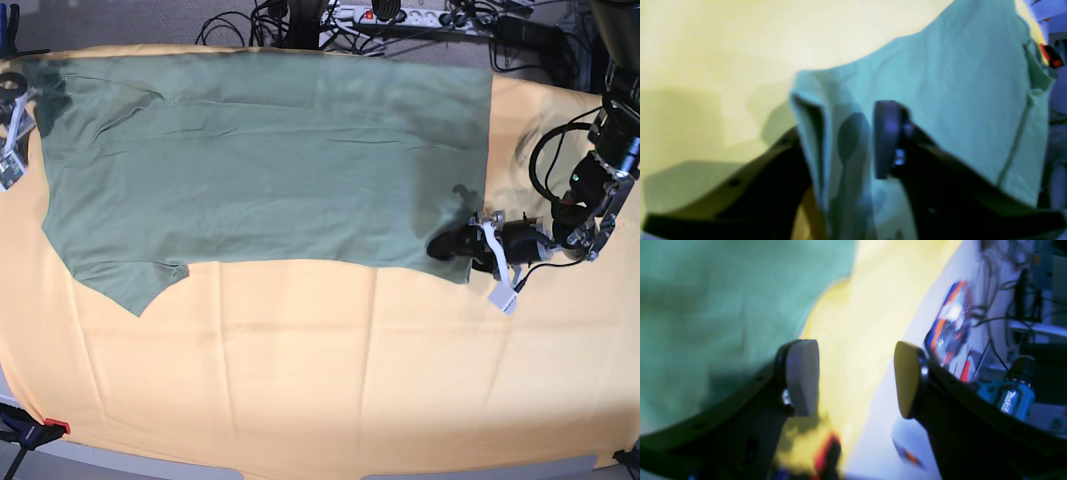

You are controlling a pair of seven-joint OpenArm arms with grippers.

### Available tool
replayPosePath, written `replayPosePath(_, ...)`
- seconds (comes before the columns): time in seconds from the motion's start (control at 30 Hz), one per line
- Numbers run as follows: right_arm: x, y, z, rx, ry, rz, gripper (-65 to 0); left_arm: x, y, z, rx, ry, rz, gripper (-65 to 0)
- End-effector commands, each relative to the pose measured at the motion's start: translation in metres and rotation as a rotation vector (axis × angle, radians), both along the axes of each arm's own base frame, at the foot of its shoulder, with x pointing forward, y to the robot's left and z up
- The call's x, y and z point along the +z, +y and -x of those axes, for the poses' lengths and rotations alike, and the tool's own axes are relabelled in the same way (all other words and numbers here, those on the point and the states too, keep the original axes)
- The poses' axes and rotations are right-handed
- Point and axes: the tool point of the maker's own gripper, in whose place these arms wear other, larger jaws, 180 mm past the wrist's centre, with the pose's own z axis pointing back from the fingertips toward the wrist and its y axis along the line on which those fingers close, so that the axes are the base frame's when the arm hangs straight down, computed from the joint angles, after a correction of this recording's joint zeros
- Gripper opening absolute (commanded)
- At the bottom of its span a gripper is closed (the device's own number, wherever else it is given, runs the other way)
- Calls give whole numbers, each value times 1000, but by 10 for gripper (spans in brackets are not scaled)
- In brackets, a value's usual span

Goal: Fold the T-shirt properly
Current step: 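Release the shirt and move both grippers to its opposite edge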

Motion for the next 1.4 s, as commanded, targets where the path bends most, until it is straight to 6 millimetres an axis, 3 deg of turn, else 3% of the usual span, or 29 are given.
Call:
replayPosePath(0.0,15,3,-13,-1,-87,-34,-275,13,9,-10,18,-36,-6,-480)
replayPosePath(0.1,23,3,-30,-54,-182,-178,-275,13,9,-11,24,-41,0,-522)
replayPosePath(0.17,19,-7,-38,-99,-207,-262,-275,13,9,-12,24,-48,-8,-633)
replayPosePath(0.2,17,-12,-44,-123,-223,-310,-275,12,11,-13,16,-60,-27,-650)
replayPosePath(0.37,5,-40,-75,-235,-297,-572,-275,3,17,-10,-15,-72,-101,-650)
replayPosePath(0.6,-33,-55,-126,-340,-239,-900,-276,4,13,-11,-20,-76,-93,-650)
replayPosePath(0.77,-55,-45,-161,-361,-142,-1071,-276,4,11,-11,-23,-75,-89,-650)
replayPosePath(0.9,-77,-47,-179,-437,-67,-1087,-276,4,11,-10,-22,-74,-87,-650)
replayPosePath(1.1,-111,-38,-182,-510,45,-1149,-276,6,10,-12,-14,-74,-70,-650)
replayPosePath(1.3,-126,13,-172,-378,200,-1228,-276,7,9,-12,-12,-74,-66,-650)
replayPosePath(1.37,-130,21,-172,-372,212,-1239,-277,7,10,-12,-12,-73,-68,-650)
